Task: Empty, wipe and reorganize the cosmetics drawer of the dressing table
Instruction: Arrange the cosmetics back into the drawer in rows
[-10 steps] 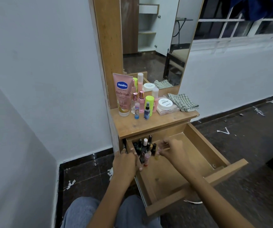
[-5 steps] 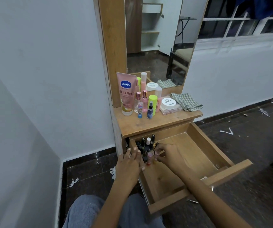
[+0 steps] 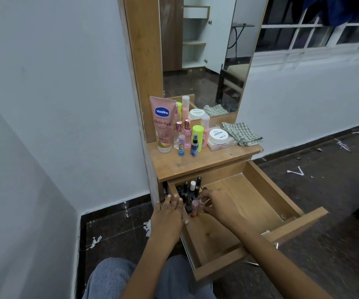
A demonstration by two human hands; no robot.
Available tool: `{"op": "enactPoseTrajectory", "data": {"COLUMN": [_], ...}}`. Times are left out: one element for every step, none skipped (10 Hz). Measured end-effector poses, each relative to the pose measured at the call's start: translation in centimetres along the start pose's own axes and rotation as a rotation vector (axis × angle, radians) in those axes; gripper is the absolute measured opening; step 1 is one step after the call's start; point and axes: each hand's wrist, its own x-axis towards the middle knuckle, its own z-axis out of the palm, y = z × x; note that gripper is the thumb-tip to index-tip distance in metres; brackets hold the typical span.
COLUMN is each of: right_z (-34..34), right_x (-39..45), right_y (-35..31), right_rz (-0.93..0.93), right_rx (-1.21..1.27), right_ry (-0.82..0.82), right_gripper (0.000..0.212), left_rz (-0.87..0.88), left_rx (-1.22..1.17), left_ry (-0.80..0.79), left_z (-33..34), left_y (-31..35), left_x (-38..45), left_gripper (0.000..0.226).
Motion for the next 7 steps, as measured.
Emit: {"op": "enactPoseTrajectory", "data": {"right_z": [-0.56,-0.73,-0.44,-0.39,-0.34,-0.31,-0.30], "right_x": [0.01,-0.03,0.04,-0.02,-0.05,0.08,0.21], "right_y": [-0.02,0.11,0.11,0.33,0.40,0.27,0.15], "right_rz": [-0.057,-0.065,-0.058,-0.033,-0.032,-0.033,-0.035], "right_rx": [-0.075,-0.112,-0.092,-0.091,-0.093,-0.082,-0.087], "right_ry": [-0.023,-0.001,-0.019,-0.005,0.006,0.003,-0.028], "right_gripper": [0.024,0.021,0.025,0.026,0.021,0.017,0.018], "left_rz": [-0.014,0.002,0.009,0.010,0.000,0.004,0.001], "left_rx": [0.040,0.024,0.036,0.026,0.025,0.021,0.018], "left_ry": [-0.025,0.008,0.002,-0.004,-0.015,-0.009,-0.007], "left_z": [0.17,0.27,0.03,-0.03,-0.19,-0.15,-0.18], "left_y": [-0.06,0.00,0.01,0.03,0.11,0.06,0.08], "left_x": [0.00,0.10,0.21,0.37,0.39,0.27,0.22], "left_gripper": [0.064,0.064,0.065,0.065,0.066,0.066,0.066]}}
